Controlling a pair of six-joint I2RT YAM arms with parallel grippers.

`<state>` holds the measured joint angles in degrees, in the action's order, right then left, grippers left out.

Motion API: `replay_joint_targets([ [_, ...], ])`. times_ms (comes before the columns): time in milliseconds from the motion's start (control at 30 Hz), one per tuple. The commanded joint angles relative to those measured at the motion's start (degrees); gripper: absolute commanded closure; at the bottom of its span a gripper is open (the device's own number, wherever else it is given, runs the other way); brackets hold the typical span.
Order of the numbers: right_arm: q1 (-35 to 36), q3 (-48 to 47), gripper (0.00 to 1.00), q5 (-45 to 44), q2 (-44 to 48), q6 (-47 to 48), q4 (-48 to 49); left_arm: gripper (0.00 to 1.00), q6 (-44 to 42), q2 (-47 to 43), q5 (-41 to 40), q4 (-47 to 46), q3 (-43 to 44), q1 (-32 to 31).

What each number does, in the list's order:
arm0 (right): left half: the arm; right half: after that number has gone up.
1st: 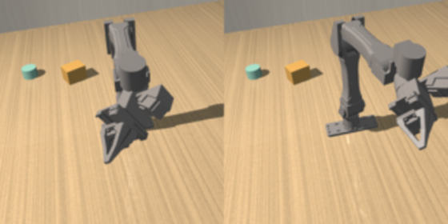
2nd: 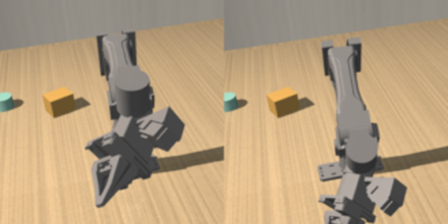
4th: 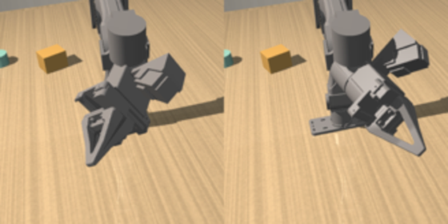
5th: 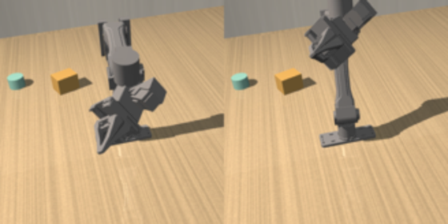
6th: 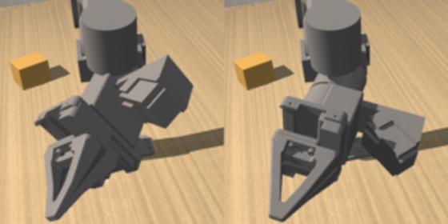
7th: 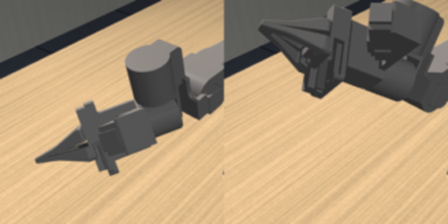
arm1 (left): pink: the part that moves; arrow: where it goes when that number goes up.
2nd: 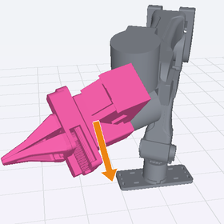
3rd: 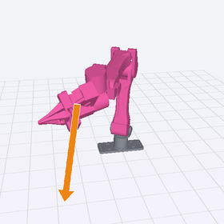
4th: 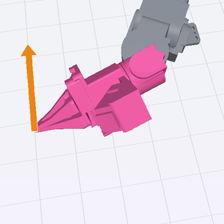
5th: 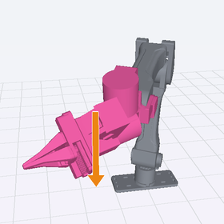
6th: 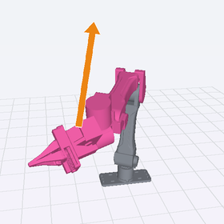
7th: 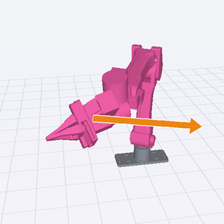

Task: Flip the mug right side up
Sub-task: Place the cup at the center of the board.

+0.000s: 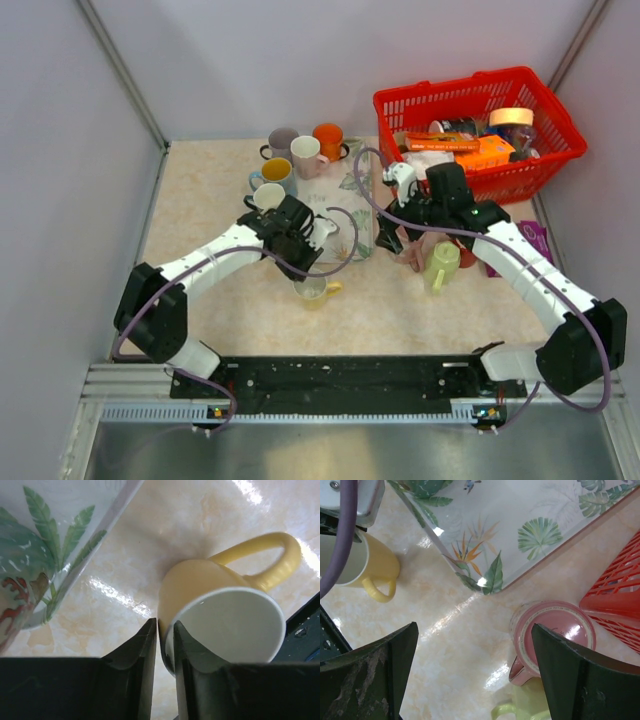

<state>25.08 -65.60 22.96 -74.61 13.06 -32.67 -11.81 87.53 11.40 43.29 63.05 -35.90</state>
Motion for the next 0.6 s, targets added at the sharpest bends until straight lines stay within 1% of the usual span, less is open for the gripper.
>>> replay_joint_targets([
  [0, 0.2, -0.6, 0.05, 1.8, 2.3, 5.6, 0.2, 0.68, 1.3, -1.6, 3.7, -1.5, 5.2, -0.2],
  [67, 0.2, -0.4, 0.05, 4.5, 2.6, 8.1, 0.3, 0.56, 2.8, -2.6, 4.6, -1.6, 6.8, -0.2],
  [133, 0.3, 0.0, 0.05, 7.0, 2.8, 9.3, 0.8, 0.51, 3.1, -4.2, 5.8, -1.1, 8.7, -0.1],
  [167, 0.2, 0.2, 0.05, 7.7, 2.7, 9.4, 0.9, 0.48, 3.5, -5.0, 5.2, -0.4, 10.6, 0.0],
  [233, 0.2, 0.5, 0.06, 10.0, 2.7, 10.7, 0.2, 0.46, 4.2, -6.7, 3.5, 0.7, 13.9, 1.1],
  [300, 0.6, 1.2, 0.07, 15.2, 2.7, 14.7, -1.2, 0.43, 4.8, -8.2, 4.2, 1.2, 17.1, 4.6],
  [367, 2.8, 1.5, 0.08, 16.2, 2.0, 19.3, -2.7, 0.41, 7.3, -9.3, 6.5, 1.0, 20.0, 9.8],
  [400, 4.5, 1.3, 0.09, 16.1, 1.2, 22.7, -3.6, 0.39, 9.4, -9.7, 8.0, 0.3, 21.0, 12.7],
  [433, 5.8, 0.9, 0.09, 16.5, 0.4, 25.8, -4.2, 0.35, 13.4, -10.3, 9.1, -1.1, 21.4, 16.0],
  [467, 7.5, 0.7, 0.09, 17.2, -0.6, 29.5, -4.6, 0.31, 16.4, -10.5, 9.8, -2.5, 21.8, 18.8],
  [500, 9.4, 0.2, 0.09, 17.0, -2.1, 32.9, -4.4, 0.18, 19.3, -11.0, 10.7, -4.8, 21.9, 22.0],
  [533, 10.9, -0.7, 0.10, 16.2, -3.7, 35.0, -4.3, 0.01, 21.5, -11.3, 11.6, -6.4, 21.7, 24.9],
  [567, 12.7, -1.6, 0.11, 15.5, -6.7, 37.6, -4.2, 0.01, 23.0, -11.6, 12.7, -7.2, 21.4, 27.2],
])
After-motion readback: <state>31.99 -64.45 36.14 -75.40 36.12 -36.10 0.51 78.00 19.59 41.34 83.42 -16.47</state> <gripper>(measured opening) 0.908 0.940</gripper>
